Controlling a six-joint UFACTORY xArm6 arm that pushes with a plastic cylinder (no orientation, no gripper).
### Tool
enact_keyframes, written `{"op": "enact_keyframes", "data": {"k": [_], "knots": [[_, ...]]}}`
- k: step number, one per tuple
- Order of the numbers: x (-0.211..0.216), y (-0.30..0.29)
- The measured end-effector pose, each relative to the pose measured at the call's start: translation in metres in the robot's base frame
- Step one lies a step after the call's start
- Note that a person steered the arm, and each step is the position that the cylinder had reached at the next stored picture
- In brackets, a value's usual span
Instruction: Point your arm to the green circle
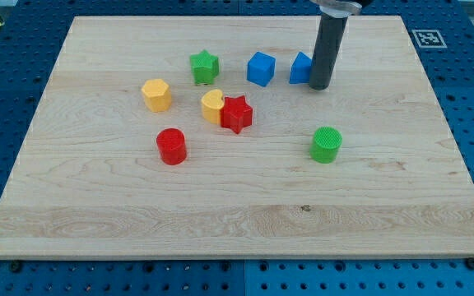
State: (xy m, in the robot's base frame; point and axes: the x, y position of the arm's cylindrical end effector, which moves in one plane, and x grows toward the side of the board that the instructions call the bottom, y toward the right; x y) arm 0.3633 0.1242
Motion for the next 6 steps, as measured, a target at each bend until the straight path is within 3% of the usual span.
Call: {"op": "enact_keyframes", "data": {"k": [4,6], "knots": [[0.017,-0.007],[0.070,-0.053]]}}
